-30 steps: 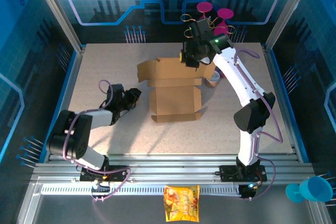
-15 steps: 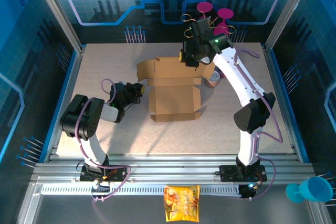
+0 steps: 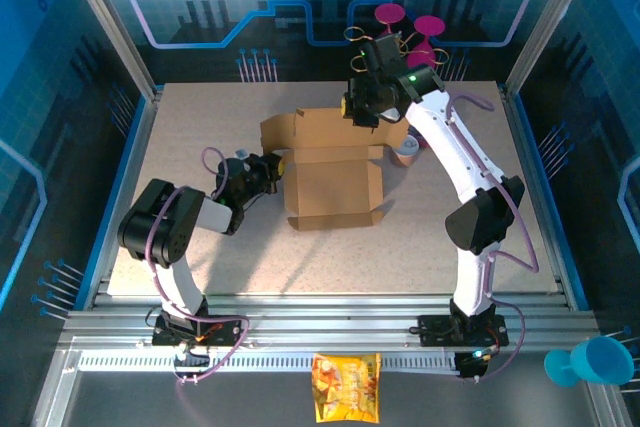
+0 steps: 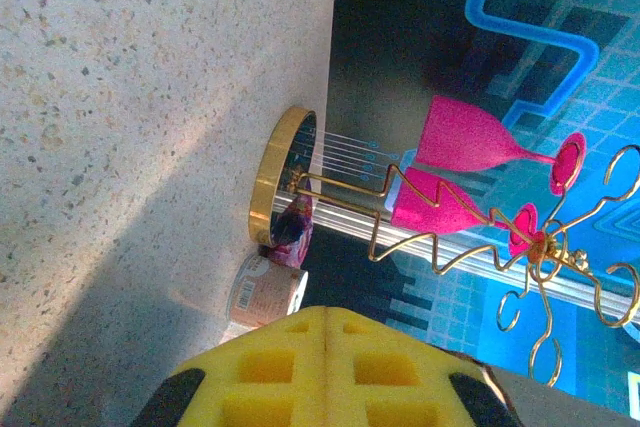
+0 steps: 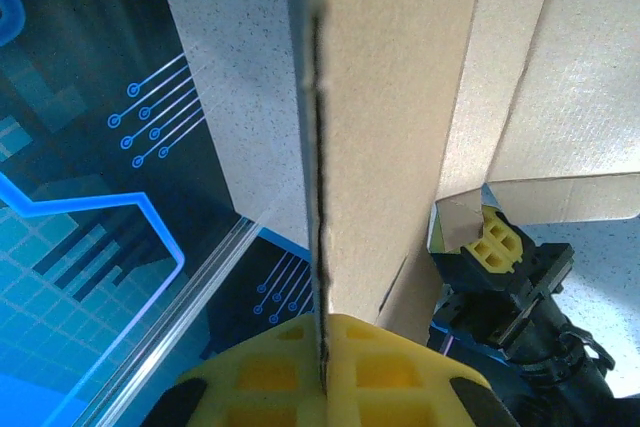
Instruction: Fold the paper box
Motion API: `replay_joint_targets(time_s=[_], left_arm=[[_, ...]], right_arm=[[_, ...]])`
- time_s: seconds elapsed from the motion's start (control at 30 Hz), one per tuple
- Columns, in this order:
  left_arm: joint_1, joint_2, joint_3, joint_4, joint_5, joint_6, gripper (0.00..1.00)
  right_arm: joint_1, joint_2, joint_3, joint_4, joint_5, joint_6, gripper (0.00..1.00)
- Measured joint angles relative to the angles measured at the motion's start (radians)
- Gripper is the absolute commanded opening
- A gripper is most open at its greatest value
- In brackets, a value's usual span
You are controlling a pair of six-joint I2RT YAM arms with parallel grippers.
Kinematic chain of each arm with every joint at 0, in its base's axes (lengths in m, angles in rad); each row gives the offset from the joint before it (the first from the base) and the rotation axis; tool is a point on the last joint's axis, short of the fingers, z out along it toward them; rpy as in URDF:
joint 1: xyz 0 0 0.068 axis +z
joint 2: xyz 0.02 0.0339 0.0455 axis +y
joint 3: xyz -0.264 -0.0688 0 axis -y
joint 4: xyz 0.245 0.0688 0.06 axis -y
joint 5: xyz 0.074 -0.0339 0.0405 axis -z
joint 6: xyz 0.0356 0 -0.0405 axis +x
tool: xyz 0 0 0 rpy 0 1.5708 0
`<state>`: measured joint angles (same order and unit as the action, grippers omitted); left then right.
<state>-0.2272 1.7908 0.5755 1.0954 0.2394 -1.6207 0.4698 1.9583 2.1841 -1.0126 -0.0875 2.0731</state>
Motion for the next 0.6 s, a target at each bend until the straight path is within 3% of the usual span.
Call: replay_joint_targets(time_s=[0.3, 0.6], left_arm=[[-0.057, -0.218, 0.041, -0.320, -0.031, 0.146, 0.00], [-0.084, -0.209, 0.205, -0.652, -0.053, 0.314, 0.00]], right_arm=[[0.000, 0.000, -0.023, 0.021, -0.005, 0.000, 0.00], [0.001, 0.000, -0.037, 0.039, -0.011, 0.000, 0.00]])
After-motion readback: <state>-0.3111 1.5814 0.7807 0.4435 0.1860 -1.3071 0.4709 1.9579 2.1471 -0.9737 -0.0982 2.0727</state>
